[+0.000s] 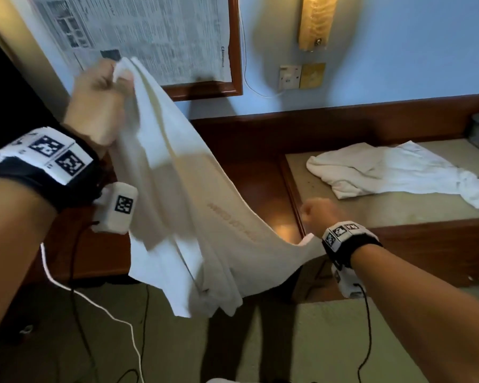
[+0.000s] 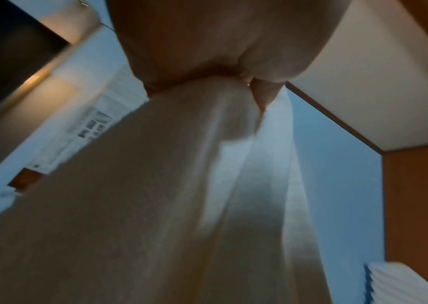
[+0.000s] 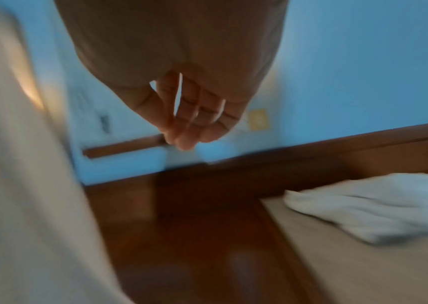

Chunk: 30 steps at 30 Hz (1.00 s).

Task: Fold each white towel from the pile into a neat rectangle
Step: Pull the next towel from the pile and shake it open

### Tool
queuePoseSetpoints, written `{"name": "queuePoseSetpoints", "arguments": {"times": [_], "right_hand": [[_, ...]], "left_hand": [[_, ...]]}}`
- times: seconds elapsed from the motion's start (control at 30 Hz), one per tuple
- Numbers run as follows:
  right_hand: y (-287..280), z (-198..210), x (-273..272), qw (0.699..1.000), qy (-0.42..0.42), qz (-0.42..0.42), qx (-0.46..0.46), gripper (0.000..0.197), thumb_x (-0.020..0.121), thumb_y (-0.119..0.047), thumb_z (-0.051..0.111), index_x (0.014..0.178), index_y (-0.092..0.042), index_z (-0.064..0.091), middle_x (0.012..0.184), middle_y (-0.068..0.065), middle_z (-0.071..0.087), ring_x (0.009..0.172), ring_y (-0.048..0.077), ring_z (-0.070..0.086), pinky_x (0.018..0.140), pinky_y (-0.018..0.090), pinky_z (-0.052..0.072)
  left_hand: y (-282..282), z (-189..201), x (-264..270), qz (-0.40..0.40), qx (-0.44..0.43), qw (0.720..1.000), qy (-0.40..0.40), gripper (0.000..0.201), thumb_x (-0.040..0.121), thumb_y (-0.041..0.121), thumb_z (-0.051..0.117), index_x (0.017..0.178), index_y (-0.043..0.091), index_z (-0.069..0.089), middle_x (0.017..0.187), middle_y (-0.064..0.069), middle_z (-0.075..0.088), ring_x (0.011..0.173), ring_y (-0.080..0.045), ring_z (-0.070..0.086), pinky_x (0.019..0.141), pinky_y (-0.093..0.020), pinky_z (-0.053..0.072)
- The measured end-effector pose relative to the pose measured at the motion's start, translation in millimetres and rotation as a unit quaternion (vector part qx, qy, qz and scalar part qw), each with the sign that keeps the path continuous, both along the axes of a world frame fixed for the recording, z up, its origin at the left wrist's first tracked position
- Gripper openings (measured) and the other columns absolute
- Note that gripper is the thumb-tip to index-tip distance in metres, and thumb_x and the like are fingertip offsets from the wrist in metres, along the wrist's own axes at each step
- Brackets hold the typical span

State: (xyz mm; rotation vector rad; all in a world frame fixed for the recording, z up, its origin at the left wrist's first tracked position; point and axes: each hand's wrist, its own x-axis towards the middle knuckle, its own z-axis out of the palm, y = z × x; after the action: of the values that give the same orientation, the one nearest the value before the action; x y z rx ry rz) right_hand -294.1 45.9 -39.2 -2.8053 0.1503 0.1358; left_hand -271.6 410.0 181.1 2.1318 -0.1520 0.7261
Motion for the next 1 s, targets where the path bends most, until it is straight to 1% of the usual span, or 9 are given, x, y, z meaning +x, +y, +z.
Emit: {"name": "queuePoseSetpoints", "arguments": {"times": [0.07, 0.17, 0.27, 0.33, 0.4, 0.57, 0.77, 0.9, 1.0], "right_hand": [[53, 38, -3, 0.970, -0.158, 0.068, 0.172, 0.015, 0.088, -0.014, 0.061, 0.089, -0.017, 0.075, 0.084, 0.001, 0.071, 0.072, 0.014, 0.062, 0.067, 0.026, 0.045], [125, 102, -18, 0.886, -0.283, 0.183, 0.319, 0.013, 0.090, -0.019, 0.064, 0.085, -0.012, 0.073, 0.075, -0.004, 0.069, 0.062, 0.008, 0.059, 0.063, 0.025, 0.048], [164, 141, -27, 0.866, -0.256, 0.162, 0.398, 0.033, 0.091, -0.030, 0.066, 0.065, -0.012, 0.056, 0.061, -0.005, 0.053, 0.054, 0.019, 0.058, 0.052, 0.036, 0.053], [176, 148, -27, 0.852, -0.235, 0.116, 0.453, 0.041, 0.090, -0.025, 0.068, 0.062, -0.004, 0.046, 0.059, 0.001, 0.042, 0.049, 0.022, 0.049, 0.045, 0.040, 0.051], [184, 155, -31, 0.837, -0.231, 0.101, 0.485, 0.032, 0.092, -0.016, 0.066, 0.066, -0.001, 0.055, 0.059, 0.006, 0.046, 0.048, 0.018, 0.047, 0.043, 0.036, 0.048], [206, 166, -52, 0.794, -0.236, 0.105, 0.551, 0.027, 0.098, -0.016, 0.060, 0.091, 0.010, 0.064, 0.068, 0.014, 0.054, 0.045, 0.012, 0.044, 0.042, 0.027, 0.038], [201, 73, -68, 0.892, -0.121, 0.132, 0.416, 0.046, 0.088, -0.045, 0.063, 0.087, 0.001, 0.066, 0.076, 0.020, 0.065, 0.064, 0.019, 0.052, 0.057, 0.043, 0.047], [157, 5, -87, 0.953, -0.062, 0.065, 0.290, 0.039, 0.096, -0.037, 0.063, 0.073, -0.005, 0.060, 0.061, 0.001, 0.051, 0.055, 0.012, 0.044, 0.058, 0.033, 0.039], [119, -35, -105, 0.969, -0.006, 0.000, 0.245, 0.034, 0.095, -0.037, 0.063, 0.075, -0.010, 0.065, 0.062, -0.001, 0.058, 0.055, 0.014, 0.052, 0.059, 0.034, 0.045]], "left_hand": [[-23, -6, -13, -0.066, 0.052, 0.996, 0.023, 0.039, 0.105, 0.023, 0.045, 0.066, 0.025, 0.041, 0.063, 0.009, 0.044, 0.053, 0.003, 0.044, 0.053, -0.016, 0.033], [-34, -19, -19, -0.129, 0.101, 0.985, 0.048, 0.030, 0.101, 0.025, 0.046, 0.072, 0.019, 0.044, 0.070, 0.002, 0.045, 0.064, -0.013, 0.043, 0.059, -0.028, 0.032], [-32, -27, -27, -0.175, 0.137, 0.973, 0.056, 0.027, 0.096, 0.032, 0.045, 0.083, 0.010, 0.056, 0.079, -0.011, 0.059, 0.073, -0.026, 0.051, 0.068, -0.036, 0.041], [-23, -27, -30, -0.190, 0.142, 0.970, 0.055, 0.024, 0.099, 0.029, 0.047, 0.080, 0.017, 0.056, 0.076, -0.004, 0.057, 0.070, -0.019, 0.051, 0.066, -0.033, 0.039], [-15, -22, -35, -0.185, 0.150, 0.970, 0.052, 0.028, 0.103, 0.023, 0.049, 0.076, 0.022, 0.051, 0.070, 0.007, 0.049, 0.063, -0.003, 0.045, 0.062, -0.025, 0.035], [4, -3, -46, -0.178, 0.148, 0.972, 0.026, 0.027, 0.105, 0.025, 0.049, 0.077, 0.023, 0.051, 0.067, 0.011, 0.044, 0.059, 0.002, 0.043, 0.056, -0.017, 0.031], [40, 5, -53, -0.157, 0.158, 0.975, -0.023, 0.037, 0.105, 0.027, 0.046, 0.068, 0.028, 0.044, 0.066, 0.008, 0.043, 0.054, 0.005, 0.044, 0.050, -0.014, 0.028], [64, 2, -54, -0.144, 0.130, 0.981, -0.023, 0.037, 0.105, 0.026, 0.047, 0.070, 0.017, 0.045, 0.064, 0.006, 0.038, 0.049, 0.001, 0.039, 0.046, -0.012, 0.028], [80, 4, -51, -0.135, 0.082, 0.987, -0.013, 0.040, 0.104, 0.024, 0.048, 0.065, 0.020, 0.039, 0.057, 0.010, 0.034, 0.045, -0.003, 0.031, 0.044, -0.016, 0.022]]}}
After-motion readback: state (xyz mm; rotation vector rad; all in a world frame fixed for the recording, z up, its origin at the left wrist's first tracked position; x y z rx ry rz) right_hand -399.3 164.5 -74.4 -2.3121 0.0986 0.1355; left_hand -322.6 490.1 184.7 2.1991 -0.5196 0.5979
